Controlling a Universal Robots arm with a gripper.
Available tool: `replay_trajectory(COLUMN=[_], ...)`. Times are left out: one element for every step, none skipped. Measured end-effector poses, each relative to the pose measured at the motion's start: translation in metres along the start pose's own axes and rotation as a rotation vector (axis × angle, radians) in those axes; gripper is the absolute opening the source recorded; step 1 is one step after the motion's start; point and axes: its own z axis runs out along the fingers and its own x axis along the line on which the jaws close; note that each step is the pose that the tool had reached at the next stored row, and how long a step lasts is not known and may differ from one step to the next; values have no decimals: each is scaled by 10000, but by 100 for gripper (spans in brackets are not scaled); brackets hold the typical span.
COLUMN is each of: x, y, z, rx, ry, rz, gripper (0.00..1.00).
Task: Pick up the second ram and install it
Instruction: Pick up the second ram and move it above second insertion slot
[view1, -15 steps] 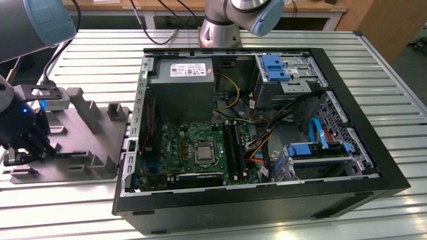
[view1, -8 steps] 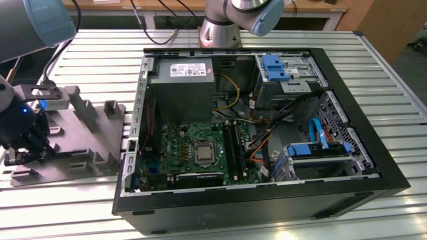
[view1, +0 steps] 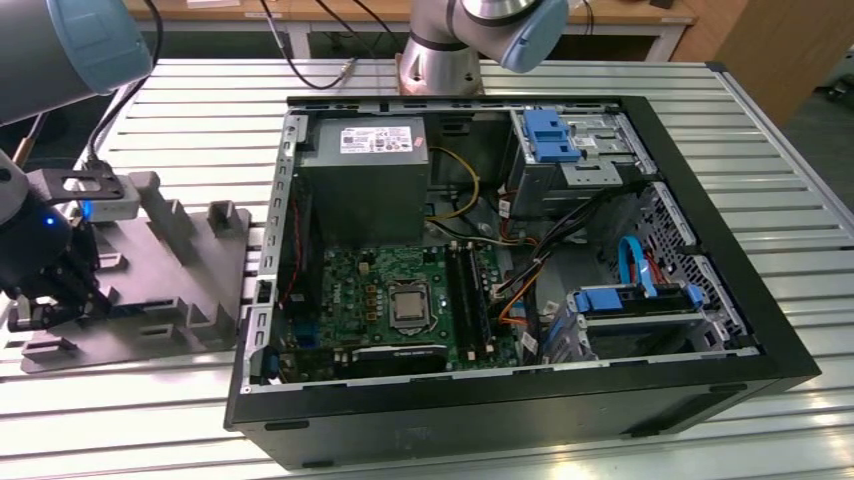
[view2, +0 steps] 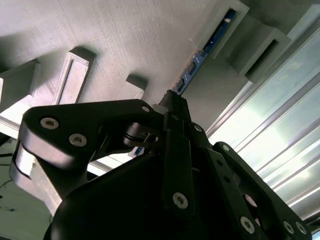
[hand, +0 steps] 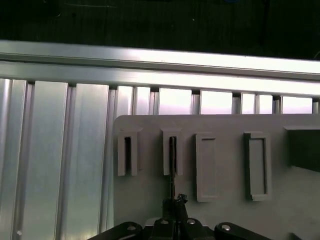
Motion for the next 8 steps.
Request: replay_trajectory(x=[0,1,1,1,1,1,1,1], y=[0,0,0,0,0,0,0,-1], z=[3,5,8,11,12,13,15,15], rx=[3,7,11,16,20,25,29,35], ry=[-3,-7,-11,-17,-22,-26,-31,-36], rz=[179,359,539,728,909,1029,1182,1359], gripper=[12,12,12,12,12,12,12,12])
